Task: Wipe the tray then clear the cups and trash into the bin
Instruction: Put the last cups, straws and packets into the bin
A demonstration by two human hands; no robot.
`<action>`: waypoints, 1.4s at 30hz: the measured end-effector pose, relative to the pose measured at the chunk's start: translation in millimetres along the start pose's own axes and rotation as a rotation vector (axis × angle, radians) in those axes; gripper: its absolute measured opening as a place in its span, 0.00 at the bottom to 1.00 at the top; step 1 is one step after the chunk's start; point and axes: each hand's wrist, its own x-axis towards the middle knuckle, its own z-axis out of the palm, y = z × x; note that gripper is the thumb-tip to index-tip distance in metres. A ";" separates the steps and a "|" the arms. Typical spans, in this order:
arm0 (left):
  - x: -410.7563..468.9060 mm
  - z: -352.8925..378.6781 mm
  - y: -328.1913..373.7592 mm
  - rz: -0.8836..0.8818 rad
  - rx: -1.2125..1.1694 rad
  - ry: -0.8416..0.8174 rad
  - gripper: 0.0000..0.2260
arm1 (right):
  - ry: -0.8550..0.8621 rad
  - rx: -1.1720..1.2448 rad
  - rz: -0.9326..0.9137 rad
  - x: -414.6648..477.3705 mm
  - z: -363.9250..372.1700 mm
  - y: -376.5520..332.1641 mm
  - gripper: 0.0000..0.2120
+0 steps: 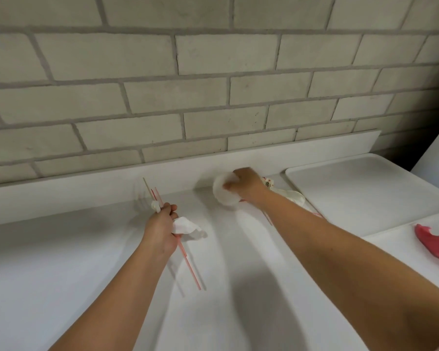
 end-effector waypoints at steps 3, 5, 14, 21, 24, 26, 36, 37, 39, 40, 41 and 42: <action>-2.1 3.8 -0.4 0.001 -0.002 -0.009 0.14 | 0.192 -0.138 0.043 17.1 -23.8 14.8 0.10; -4.0 6.4 -0.7 0.003 0.006 -0.015 0.14 | 0.282 -0.222 0.092 24.2 -31.2 32.1 0.09; -7.7 9.8 -3.2 0.017 0.046 -0.028 0.14 | 0.212 -0.281 0.191 23.7 -19.2 68.0 0.20; -1.5 6.1 -5.4 0.036 0.083 -0.014 0.14 | 0.105 -0.322 0.209 32.4 -24.3 61.4 0.11; 0.1 4.2 -6.7 0.043 0.083 -0.027 0.14 | 0.175 -0.351 0.172 33.4 -24.2 59.7 0.11; 0.2 3.5 -7.0 0.045 0.082 -0.031 0.13 | 0.210 -0.384 0.131 32.1 -23.5 57.6 0.11; -19.4 22.5 -8.4 0.041 0.102 -0.073 0.13 | 0.235 -0.234 0.011 -7.2 -64.0 25.6 0.10; -23.6 26.8 -8.4 0.032 0.102 -0.083 0.13 | 0.230 -0.203 0.019 -14.0 -70.3 24.3 0.12; -33.7 37.0 -9.6 0.007 0.109 -0.116 0.14 | 0.229 -0.146 0.031 -31.3 -84.0 24.4 0.11; -38.1 41.5 -10.3 -0.006 0.115 -0.136 0.14 | 0.232 -0.130 0.032 -40.5 -90.5 24.3 0.11; -44.3 47.2 -11.2 -0.018 0.119 -0.166 0.15 | 0.242 -0.120 0.034 -51.2 -97.6 25.5 0.12; -50.3 52.5 -12.4 -0.024 0.122 -0.195 0.15 | 0.252 -0.118 0.036 -62.8 -104.8 26.4 0.13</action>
